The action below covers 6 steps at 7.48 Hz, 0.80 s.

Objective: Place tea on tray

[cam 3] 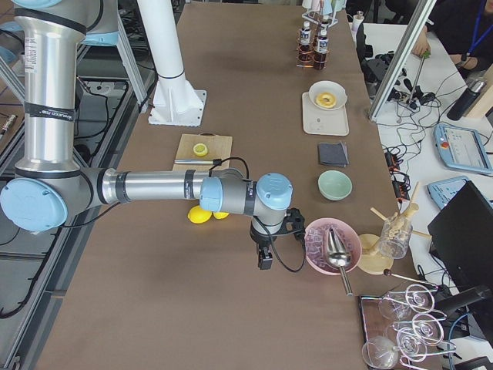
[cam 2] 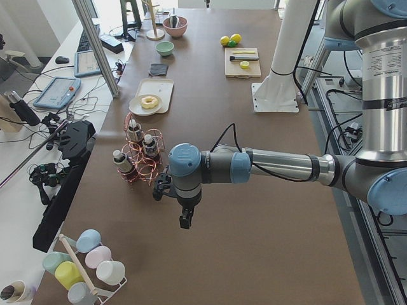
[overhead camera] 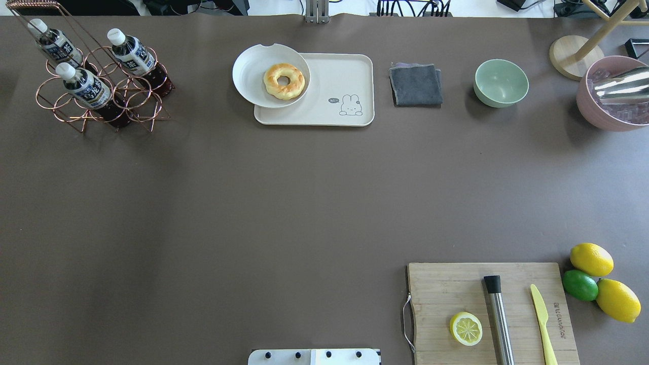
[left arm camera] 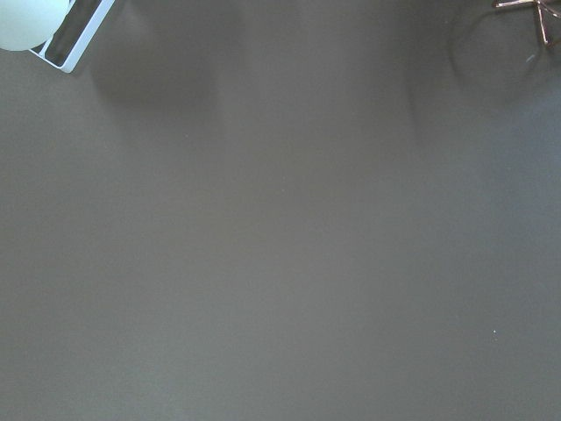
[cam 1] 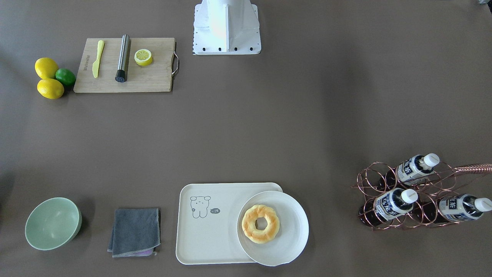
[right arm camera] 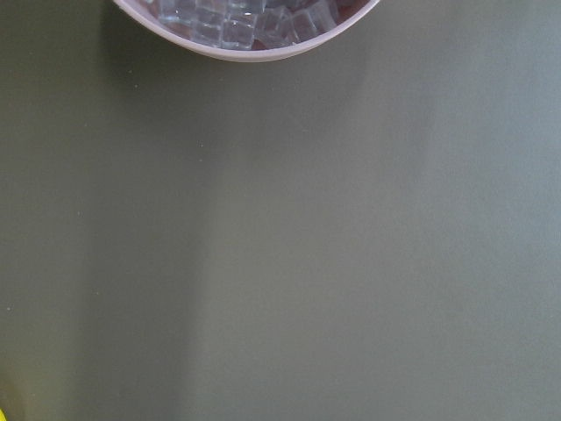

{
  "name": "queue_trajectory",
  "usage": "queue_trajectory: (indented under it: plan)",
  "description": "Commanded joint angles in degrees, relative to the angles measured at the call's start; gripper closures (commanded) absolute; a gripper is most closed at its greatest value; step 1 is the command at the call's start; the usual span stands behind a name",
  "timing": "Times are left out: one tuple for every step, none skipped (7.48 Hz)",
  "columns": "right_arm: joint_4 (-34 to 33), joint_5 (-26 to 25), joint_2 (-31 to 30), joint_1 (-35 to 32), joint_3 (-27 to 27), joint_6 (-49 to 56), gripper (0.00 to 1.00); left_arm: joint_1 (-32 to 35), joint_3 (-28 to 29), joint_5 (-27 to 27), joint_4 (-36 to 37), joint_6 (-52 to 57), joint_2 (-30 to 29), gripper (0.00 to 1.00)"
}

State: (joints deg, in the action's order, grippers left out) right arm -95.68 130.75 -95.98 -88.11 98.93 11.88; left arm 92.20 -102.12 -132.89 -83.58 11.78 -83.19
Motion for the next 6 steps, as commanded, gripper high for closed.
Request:
queue_trajectory:
  plan:
    - [1.7,-0.1,0.0,0.2,-0.8,0.0,0.00,0.0,-0.1,0.1,0.0,0.1,0.0,0.02]
    - [1.7,0.0,0.0,0.2,-0.8,0.0,0.00,0.0,-0.2,0.0,0.0,0.0,0.0,0.02]
    - [1.8,0.0,0.0,0.2,-0.8,0.0,0.00,0.0,-0.3,0.1,0.0,0.0,0.0,0.02]
    - [1.8,-0.1,0.0,0.2,-0.8,0.0,0.00,0.0,-0.3,0.1,0.0,0.0,0.0,0.02]
    - [1.8,-0.1,0.1,0.2,-0.8,0.0,0.00,0.0,-0.4,0.0,0.0,0.0,0.0,0.02]
    - [1.8,-0.1,0.1,0.2,-0.8,0.0,0.00,0.0,-1.7,0.0,0.1,0.0,0.2,0.02]
